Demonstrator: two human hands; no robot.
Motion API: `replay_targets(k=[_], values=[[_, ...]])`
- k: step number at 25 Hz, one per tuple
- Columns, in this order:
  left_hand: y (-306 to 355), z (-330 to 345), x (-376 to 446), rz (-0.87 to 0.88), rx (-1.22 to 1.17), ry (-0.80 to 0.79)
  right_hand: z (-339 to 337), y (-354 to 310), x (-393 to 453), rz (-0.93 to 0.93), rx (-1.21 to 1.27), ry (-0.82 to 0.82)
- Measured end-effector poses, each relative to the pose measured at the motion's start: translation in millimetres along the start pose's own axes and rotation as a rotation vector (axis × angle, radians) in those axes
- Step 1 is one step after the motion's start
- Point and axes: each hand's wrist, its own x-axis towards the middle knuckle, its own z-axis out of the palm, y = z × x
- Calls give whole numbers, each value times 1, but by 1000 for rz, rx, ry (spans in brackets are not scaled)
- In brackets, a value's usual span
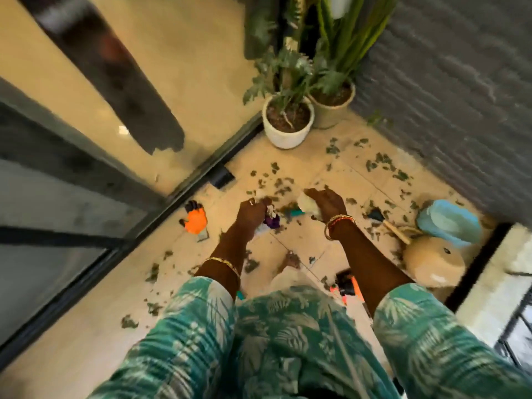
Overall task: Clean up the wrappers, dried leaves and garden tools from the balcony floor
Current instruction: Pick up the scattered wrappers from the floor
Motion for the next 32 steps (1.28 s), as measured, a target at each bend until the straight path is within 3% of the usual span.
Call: replay_targets(k=[6, 11, 17, 20, 23, 32], values=[[-111, -171, -69, 75, -161, 304, 160, 44, -84, -286, -336, -335], [-240, -307, -139, -14, -325, 566, 302, 118, -183, -429, -538, -559], [-334, -400, -211, -50, -706, 775, 427, 187, -307, -632, -801, -764], [-360, -449, -243, -44, -816, 798, 487, 213, -350, -622, -870, -890], [-390, -514, -270, -111, -883, 919, 555, 244, -396, -584, -933, -1008], [-524, -699, -342, -337, -1207, 1098, 747, 345, -552, -366, -1074, -1132]])
